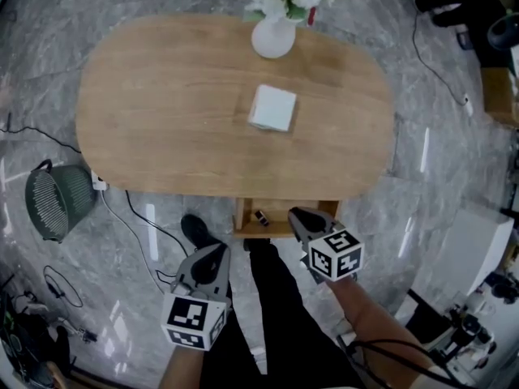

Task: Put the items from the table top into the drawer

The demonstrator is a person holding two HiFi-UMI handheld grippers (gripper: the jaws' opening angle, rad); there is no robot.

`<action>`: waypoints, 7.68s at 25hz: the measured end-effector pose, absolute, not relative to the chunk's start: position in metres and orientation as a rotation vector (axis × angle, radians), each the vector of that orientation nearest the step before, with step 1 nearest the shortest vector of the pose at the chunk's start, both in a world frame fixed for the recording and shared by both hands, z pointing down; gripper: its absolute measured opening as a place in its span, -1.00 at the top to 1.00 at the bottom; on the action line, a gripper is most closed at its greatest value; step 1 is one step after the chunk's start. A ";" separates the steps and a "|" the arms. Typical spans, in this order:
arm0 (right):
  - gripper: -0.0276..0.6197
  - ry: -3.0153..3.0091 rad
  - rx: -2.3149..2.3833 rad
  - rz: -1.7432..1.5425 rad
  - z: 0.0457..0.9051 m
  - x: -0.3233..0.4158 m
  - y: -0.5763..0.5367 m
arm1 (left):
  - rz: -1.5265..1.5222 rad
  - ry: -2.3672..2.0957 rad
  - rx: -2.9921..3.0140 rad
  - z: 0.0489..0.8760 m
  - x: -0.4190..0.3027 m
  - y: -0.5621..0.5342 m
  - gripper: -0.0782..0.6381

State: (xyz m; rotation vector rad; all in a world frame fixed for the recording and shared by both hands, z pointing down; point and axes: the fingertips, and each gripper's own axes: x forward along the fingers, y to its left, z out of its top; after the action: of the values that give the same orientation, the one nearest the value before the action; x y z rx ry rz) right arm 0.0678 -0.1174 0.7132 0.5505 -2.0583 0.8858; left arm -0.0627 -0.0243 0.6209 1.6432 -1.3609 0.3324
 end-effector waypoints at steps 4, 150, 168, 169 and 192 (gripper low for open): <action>0.76 -2.062 0.556 0.870 0.715 0.062 -0.134 | 0.317 -1.368 1.632 0.622 -0.062 -0.031 0.78; 0.72 -1.883 0.548 1.201 0.806 0.182 -0.063 | 0.466 -1.146 1.698 0.668 0.028 -0.018 0.78; 0.42 -1.823 0.547 1.151 0.817 0.174 -0.070 | 0.452 -1.172 1.673 0.670 0.027 -0.027 0.78; 0.42 -1.827 0.543 1.151 0.813 0.175 -0.070 | 0.453 -1.176 1.676 0.666 0.027 -0.028 0.78; 0.76 -2.057 0.600 1.146 0.613 0.184 -0.118 | 0.484 -1.262 1.741 0.514 0.028 -0.052 0.78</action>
State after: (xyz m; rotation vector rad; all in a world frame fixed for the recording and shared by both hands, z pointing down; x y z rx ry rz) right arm 0.1843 -0.1175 0.6128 0.6002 -2.0568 1.1459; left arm 0.0279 -0.0523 0.5140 1.7412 -1.2621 0.4840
